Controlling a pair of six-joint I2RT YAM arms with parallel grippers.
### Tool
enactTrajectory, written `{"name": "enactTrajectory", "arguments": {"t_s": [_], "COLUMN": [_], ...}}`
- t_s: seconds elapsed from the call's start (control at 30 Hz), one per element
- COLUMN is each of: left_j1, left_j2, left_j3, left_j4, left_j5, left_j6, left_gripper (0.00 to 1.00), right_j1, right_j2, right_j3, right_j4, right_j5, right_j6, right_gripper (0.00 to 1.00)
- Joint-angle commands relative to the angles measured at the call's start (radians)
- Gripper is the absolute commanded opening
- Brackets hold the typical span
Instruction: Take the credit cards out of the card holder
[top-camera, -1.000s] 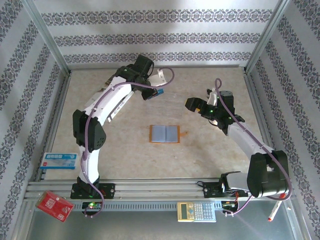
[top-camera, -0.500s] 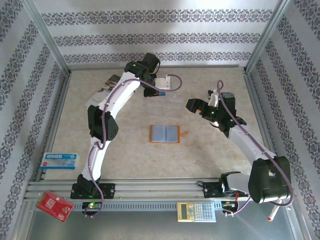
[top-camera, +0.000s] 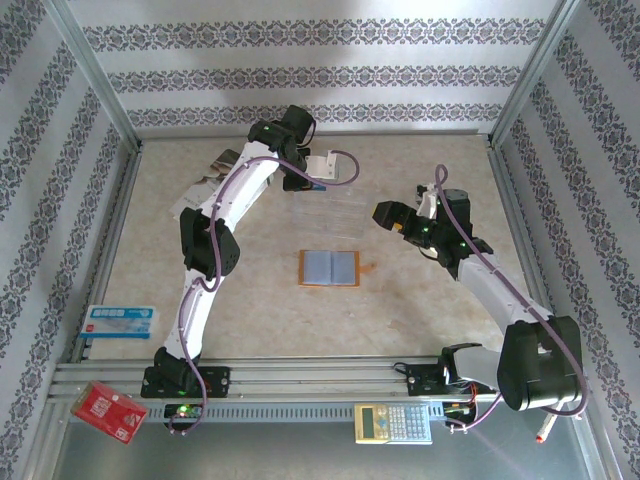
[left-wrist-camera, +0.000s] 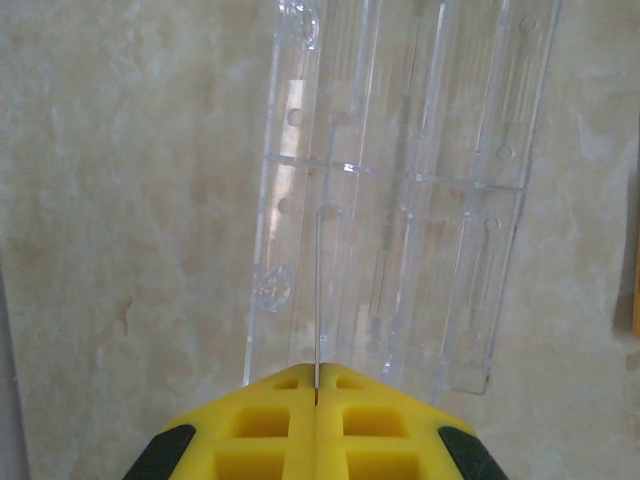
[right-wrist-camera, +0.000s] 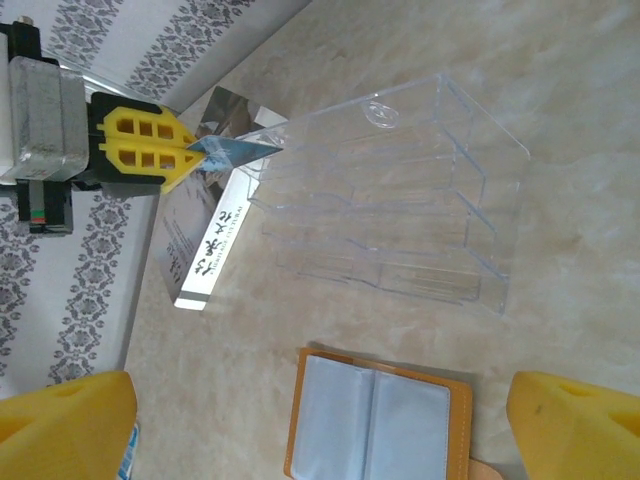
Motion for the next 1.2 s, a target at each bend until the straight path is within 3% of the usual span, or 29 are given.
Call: {"name": "enactTrajectory", "arguments": {"t_s": [0.0, 0.6, 0.83, 1.17], "left_j1": [0.009, 0.007, 0.006, 0.007], "left_j2": [0.030, 0.065, 0.040, -0.059], "left_j3": [0.028, 0.015, 0.016, -0.061], "left_j4": [0.030, 0.083, 0.149, 0.286], "left_j5": [0.015, -0.025, -0.038, -0.037], "left_j6": [0.037, 0.055, -0.010, -0.103], "left_gripper": [0.00, 0.00, 0.31, 0.40], "right_j1": [0.000, 0.001, 0.001, 0.002], "right_j2": [-0.030, -0.021, -0.012, -0.002], "right_j3": [-0.015, -0.023, -0.021, -0.027], "right_j4": [0.003, 0.003, 0.008, 0.014], "right_j5": [-0.011, -0.014, -0.021, -0.021], "right_j6": [0.014, 0.012, 0.013, 0.017], "right_gripper": [0.96, 0.95, 0.95, 0.94]}}
